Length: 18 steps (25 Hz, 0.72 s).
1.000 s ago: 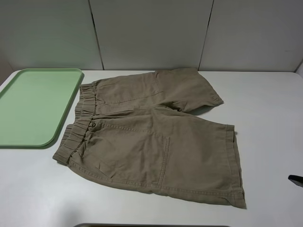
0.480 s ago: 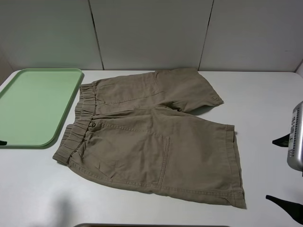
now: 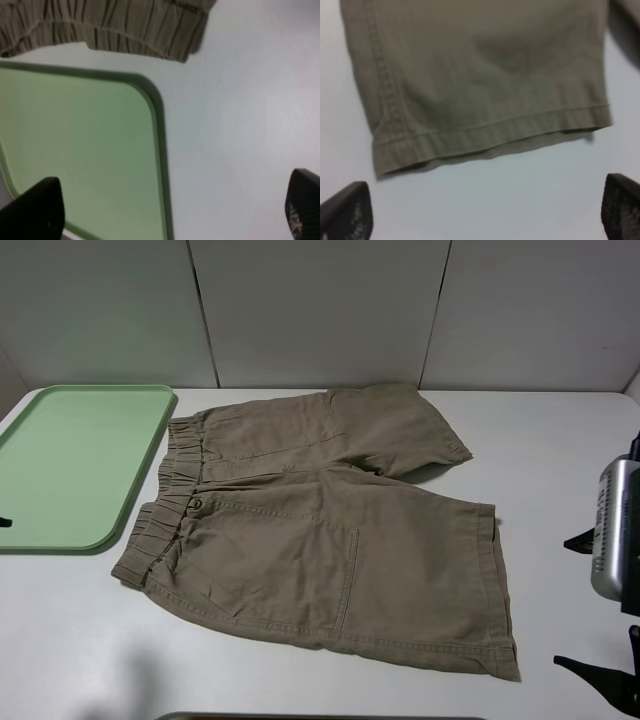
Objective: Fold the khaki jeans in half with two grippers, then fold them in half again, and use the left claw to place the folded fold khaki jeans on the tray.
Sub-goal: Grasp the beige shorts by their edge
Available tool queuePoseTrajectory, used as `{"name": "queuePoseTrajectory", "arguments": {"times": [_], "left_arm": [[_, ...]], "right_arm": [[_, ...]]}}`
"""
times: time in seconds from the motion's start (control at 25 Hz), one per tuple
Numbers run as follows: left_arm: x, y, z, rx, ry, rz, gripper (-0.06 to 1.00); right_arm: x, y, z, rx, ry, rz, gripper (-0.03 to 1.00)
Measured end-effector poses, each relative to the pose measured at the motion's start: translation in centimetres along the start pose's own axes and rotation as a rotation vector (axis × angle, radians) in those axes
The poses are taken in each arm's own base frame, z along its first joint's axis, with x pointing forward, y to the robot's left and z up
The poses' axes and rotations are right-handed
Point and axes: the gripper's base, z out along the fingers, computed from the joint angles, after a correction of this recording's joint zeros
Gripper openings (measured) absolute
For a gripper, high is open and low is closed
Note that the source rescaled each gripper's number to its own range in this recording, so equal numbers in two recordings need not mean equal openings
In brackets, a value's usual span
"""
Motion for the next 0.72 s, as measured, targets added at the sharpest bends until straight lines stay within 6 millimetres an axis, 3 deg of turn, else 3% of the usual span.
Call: {"name": "queuePoseTrajectory", "arguments": {"times": [0.36,0.72], "left_arm": [[-3.0,0.4,3.0,0.163,0.168,0.246,0.89],[-5.1,0.0,5.3,0.208,0.125,0.329,0.89]], "right_arm": [[0.1,-0.5,2.3,-0.102,0.161,-0.084,1.0],[-0.8,-1.0,2.9,-0.057,0.088,-0.018,1.0]]}}
